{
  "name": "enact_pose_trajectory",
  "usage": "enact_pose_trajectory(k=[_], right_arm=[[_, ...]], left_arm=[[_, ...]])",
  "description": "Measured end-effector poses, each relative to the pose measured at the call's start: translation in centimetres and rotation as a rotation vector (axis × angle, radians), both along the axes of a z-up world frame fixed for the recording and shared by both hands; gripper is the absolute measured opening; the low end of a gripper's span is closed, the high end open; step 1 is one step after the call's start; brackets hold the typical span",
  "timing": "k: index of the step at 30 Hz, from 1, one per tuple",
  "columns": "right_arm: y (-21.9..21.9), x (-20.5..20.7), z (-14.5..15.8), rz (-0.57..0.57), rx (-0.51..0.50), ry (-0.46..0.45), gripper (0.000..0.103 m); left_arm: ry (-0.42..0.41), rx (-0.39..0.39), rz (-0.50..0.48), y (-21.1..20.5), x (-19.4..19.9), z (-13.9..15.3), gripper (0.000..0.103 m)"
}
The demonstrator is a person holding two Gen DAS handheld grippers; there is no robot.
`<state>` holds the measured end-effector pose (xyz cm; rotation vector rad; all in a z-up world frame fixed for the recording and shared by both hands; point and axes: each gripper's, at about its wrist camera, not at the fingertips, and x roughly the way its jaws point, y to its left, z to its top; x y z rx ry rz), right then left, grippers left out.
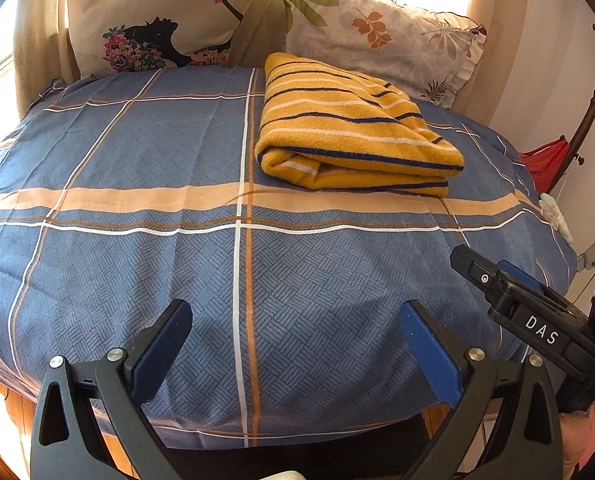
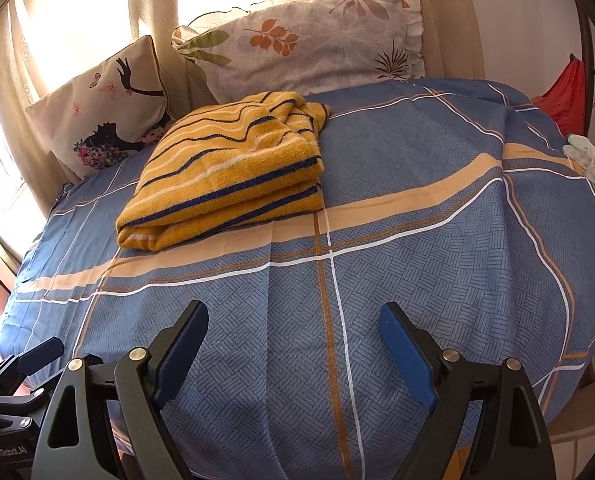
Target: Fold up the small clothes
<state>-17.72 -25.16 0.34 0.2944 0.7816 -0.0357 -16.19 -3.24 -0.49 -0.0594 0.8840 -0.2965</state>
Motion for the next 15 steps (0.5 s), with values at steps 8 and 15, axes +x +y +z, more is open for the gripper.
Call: enact_pose_trajectory(k=[8,15], right_arm=[[0.5,0.7,0.3,0.024,-0.046,-0.007,0.091],[0.9,2.6,1.4,0.05,-0.084,-0.028,0.091]], left_arm=[[-0.012,-0.012,0.01,0.7,0.9,1.0,0.103],[-0.046,0.032,0.001,0.7,2.9,2.0,0.103]])
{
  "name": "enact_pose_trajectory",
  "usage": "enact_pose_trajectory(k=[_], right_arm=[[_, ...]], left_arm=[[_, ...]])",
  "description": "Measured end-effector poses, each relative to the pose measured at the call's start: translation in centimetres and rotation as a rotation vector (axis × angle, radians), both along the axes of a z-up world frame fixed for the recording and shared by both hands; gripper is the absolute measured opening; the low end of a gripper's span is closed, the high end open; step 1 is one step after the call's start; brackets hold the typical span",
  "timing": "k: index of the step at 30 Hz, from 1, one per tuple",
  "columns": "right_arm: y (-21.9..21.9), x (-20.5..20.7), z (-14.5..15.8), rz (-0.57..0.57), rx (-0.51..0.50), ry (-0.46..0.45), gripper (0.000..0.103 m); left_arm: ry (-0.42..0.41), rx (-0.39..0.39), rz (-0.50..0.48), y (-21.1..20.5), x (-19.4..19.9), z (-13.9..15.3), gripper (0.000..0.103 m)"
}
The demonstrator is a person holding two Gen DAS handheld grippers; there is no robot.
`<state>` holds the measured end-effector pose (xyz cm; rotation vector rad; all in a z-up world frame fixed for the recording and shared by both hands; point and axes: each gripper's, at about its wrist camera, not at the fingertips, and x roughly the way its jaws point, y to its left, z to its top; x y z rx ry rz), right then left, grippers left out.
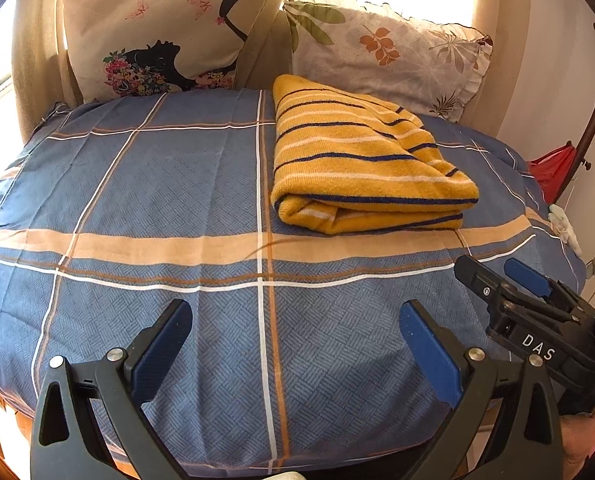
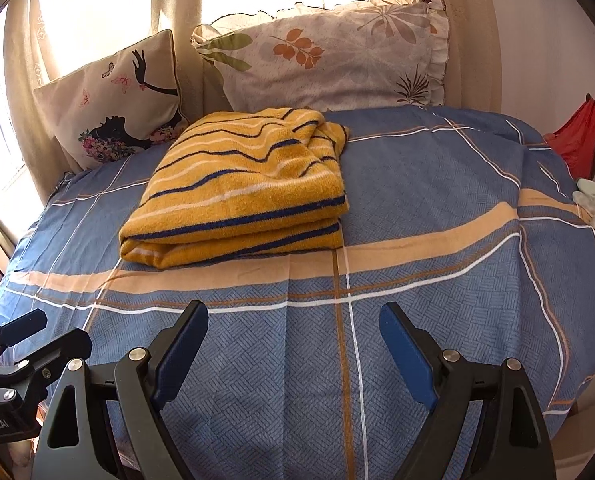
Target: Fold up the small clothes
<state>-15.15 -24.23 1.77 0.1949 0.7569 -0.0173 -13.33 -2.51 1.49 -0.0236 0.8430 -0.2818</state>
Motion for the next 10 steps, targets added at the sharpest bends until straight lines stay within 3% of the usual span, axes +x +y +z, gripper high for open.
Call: enact_pose_trajectory(k=[10], right_arm=[[1.7,2.4,0.4,0.058,-0.088,-0.004,0.091]], left_arm=[[-0.013,0.033,-0.012,-0.5,1.5,-0.1,0.103]])
